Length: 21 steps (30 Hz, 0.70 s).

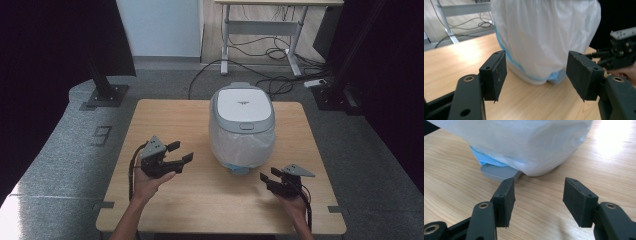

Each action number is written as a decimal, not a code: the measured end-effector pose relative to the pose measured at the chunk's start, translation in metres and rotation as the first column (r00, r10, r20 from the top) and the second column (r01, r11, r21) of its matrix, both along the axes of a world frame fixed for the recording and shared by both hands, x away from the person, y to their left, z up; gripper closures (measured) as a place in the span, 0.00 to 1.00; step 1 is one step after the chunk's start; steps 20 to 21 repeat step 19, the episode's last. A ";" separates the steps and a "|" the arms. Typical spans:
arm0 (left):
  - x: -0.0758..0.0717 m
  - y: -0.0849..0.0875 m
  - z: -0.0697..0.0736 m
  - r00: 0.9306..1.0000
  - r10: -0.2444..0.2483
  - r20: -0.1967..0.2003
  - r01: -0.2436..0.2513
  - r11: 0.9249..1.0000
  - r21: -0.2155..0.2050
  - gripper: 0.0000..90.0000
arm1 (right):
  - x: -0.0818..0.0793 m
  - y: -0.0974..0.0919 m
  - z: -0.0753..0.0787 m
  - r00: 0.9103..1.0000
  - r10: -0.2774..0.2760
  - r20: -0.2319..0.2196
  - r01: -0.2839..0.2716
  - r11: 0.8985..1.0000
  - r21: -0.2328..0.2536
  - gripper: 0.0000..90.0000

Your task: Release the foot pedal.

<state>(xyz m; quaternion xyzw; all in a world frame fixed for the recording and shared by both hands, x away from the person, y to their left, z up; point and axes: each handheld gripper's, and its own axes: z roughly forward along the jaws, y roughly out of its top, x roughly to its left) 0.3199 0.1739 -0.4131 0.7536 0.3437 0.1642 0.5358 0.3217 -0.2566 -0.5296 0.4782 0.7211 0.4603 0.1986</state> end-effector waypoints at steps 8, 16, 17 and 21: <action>-0.008 0.007 -0.034 0.998 0.046 -0.034 -0.044 0.996 0.081 0.37 | 0.004 -0.007 -0.007 1.000 -0.008 -0.028 0.008 1.000 -0.009 0.46; -0.006 0.006 -0.046 0.997 0.049 -0.059 -0.043 0.994 0.102 0.37 | 0.007 -0.008 -0.010 1.000 -0.011 -0.030 0.010 1.000 -0.026 0.45; -0.006 0.006 -0.047 0.997 0.050 -0.060 -0.043 0.994 0.104 0.36 | 0.007 -0.009 -0.010 0.999 -0.011 -0.031 0.010 1.000 -0.028 0.44; -0.005 0.006 -0.049 0.996 0.057 -0.063 -0.050 0.993 0.103 0.36 | 0.008 -0.010 -0.011 0.999 -0.018 -0.032 0.017 0.999 -0.035 0.44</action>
